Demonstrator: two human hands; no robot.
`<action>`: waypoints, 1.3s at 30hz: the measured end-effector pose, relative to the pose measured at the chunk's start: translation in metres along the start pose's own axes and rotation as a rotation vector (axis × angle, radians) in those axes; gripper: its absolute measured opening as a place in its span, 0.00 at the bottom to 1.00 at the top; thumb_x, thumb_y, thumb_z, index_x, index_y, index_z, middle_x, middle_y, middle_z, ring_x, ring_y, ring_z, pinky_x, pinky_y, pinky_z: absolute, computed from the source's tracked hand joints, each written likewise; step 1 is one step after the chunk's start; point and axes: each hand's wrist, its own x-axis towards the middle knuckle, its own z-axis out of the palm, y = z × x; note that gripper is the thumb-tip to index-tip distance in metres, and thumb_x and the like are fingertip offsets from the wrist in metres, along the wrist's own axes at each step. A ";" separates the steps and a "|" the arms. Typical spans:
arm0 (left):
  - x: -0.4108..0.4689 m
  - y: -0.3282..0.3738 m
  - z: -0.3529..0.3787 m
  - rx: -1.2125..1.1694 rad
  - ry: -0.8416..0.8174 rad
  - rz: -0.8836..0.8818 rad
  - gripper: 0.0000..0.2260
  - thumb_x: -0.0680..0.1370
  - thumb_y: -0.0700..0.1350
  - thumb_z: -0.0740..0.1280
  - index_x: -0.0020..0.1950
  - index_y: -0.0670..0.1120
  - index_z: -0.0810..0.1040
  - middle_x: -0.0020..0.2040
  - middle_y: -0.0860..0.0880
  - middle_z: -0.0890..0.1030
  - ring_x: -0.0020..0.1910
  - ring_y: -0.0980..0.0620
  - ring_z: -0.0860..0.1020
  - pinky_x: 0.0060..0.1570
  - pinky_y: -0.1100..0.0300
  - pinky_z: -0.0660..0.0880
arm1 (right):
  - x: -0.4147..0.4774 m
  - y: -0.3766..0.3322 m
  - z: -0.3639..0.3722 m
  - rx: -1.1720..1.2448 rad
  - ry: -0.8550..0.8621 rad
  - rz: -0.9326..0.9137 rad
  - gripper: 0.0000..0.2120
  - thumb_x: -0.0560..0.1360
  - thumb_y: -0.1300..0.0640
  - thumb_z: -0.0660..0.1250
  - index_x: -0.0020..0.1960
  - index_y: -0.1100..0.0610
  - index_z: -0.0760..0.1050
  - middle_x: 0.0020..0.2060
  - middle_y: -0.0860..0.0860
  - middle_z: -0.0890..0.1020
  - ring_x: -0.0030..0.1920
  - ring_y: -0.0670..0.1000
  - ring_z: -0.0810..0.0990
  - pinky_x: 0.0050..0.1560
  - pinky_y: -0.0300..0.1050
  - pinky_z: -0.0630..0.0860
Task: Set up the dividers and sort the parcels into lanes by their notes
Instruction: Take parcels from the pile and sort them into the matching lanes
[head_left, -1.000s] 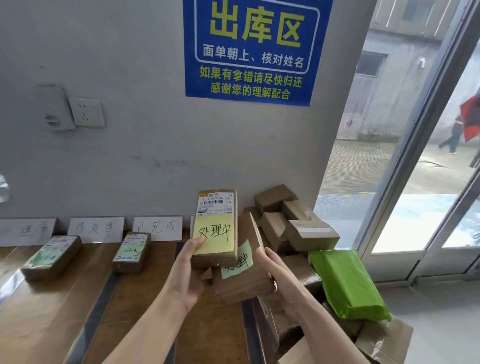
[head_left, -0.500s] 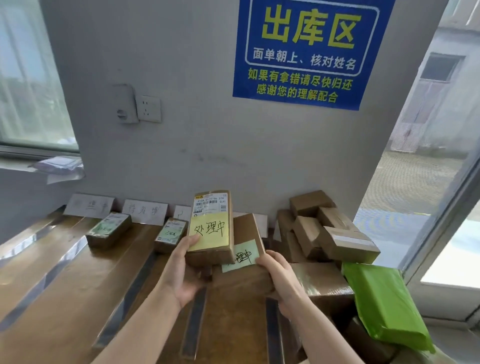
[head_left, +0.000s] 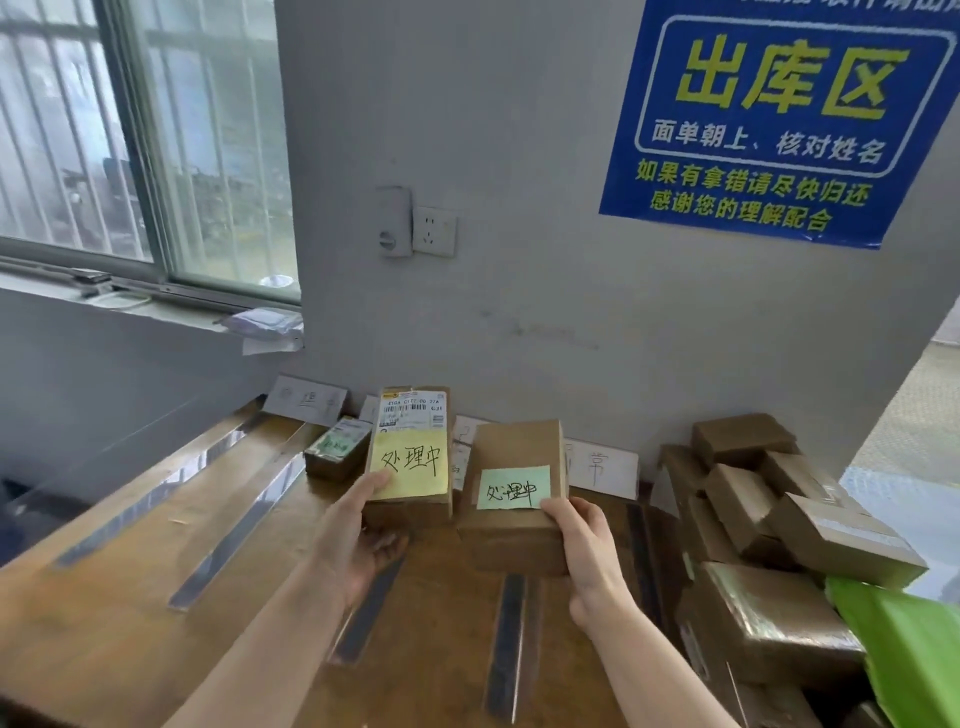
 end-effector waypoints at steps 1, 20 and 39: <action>0.001 0.007 -0.011 0.022 0.009 0.001 0.08 0.77 0.45 0.68 0.55 0.46 0.77 0.49 0.41 0.83 0.48 0.44 0.79 0.49 0.50 0.76 | -0.002 0.000 0.012 0.009 0.001 0.001 0.23 0.75 0.49 0.71 0.66 0.51 0.67 0.55 0.52 0.80 0.53 0.51 0.78 0.46 0.46 0.77; 0.078 0.087 -0.150 0.182 0.091 -0.040 0.09 0.77 0.47 0.70 0.52 0.47 0.73 0.49 0.42 0.82 0.45 0.46 0.80 0.43 0.53 0.77 | 0.010 0.020 0.189 0.047 0.021 0.045 0.24 0.73 0.49 0.72 0.66 0.54 0.69 0.54 0.54 0.81 0.54 0.53 0.80 0.58 0.53 0.78; 0.162 0.123 -0.163 0.160 0.199 0.032 0.10 0.77 0.48 0.70 0.53 0.45 0.75 0.51 0.41 0.83 0.51 0.43 0.81 0.48 0.49 0.79 | 0.106 0.009 0.251 0.067 -0.103 0.057 0.19 0.72 0.52 0.72 0.61 0.52 0.73 0.54 0.56 0.81 0.54 0.54 0.79 0.57 0.55 0.78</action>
